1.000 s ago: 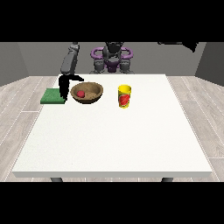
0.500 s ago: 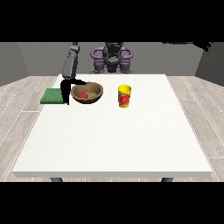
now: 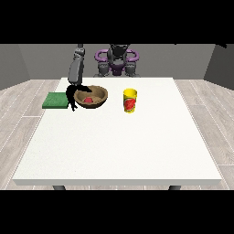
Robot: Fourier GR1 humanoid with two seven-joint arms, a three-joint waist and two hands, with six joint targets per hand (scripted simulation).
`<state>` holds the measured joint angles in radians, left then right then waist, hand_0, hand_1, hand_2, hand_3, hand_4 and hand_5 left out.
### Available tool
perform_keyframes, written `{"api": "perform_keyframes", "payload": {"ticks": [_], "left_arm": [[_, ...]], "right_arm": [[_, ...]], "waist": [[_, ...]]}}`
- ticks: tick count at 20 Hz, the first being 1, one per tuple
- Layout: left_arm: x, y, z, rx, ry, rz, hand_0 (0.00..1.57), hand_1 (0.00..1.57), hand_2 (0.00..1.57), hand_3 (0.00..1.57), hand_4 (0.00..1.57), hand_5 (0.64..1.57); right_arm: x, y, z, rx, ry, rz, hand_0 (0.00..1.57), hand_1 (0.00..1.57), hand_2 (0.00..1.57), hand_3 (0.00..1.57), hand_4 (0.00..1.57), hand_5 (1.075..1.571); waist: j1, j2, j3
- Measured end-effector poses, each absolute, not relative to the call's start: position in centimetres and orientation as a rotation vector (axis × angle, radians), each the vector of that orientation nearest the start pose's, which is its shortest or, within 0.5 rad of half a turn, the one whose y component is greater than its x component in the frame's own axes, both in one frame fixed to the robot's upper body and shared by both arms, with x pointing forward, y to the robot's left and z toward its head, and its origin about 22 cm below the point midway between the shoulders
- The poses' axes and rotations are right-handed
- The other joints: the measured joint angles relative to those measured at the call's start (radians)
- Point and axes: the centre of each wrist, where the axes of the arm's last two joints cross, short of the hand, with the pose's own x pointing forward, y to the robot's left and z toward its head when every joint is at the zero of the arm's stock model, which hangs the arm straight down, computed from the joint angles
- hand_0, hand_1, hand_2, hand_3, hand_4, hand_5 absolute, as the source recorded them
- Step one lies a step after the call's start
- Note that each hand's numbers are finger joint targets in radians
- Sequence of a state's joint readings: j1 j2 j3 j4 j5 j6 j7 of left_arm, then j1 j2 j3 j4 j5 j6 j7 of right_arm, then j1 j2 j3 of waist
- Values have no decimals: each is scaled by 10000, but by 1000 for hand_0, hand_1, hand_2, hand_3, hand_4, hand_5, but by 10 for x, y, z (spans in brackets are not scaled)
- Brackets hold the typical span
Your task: Pick the cup and pour the ball into the bowl, then pick the bowl and place it on the pad
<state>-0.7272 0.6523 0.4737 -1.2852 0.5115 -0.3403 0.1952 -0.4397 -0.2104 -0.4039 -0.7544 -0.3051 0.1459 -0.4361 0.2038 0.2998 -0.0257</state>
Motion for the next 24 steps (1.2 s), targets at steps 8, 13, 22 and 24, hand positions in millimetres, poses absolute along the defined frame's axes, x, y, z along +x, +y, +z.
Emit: {"api": "perform_keyframes", "payload": {"ticks": [8,13,22,24], "left_arm": [[332,414,282,-795,-20872,-826,0,0,0,0,671,1570],[334,426,267,-591,-20404,-603,0,0,0,0,729,1569],[324,469,228,110,-19347,389,0,0,0,0,712,1566],[322,473,228,125,-19360,468,0,0,0,0,700,1566]], "right_arm": [[313,-339,-51,-1138,-17021,-4369,1571,1571,1571,1571,1071,1494],[320,-340,-38,-1397,-15841,-4226,1571,1571,1571,1571,1047,1533],[346,-374,24,-2199,-13700,-2926,1571,1571,1571,1571,975,1563],[349,-392,42,-2577,-13617,-2650,1571,1571,1571,1571,992,1568]], "waist": [[347,183,-114],[210,-175,70],[-733,-1077,229],[-798,-1049,240]]}}
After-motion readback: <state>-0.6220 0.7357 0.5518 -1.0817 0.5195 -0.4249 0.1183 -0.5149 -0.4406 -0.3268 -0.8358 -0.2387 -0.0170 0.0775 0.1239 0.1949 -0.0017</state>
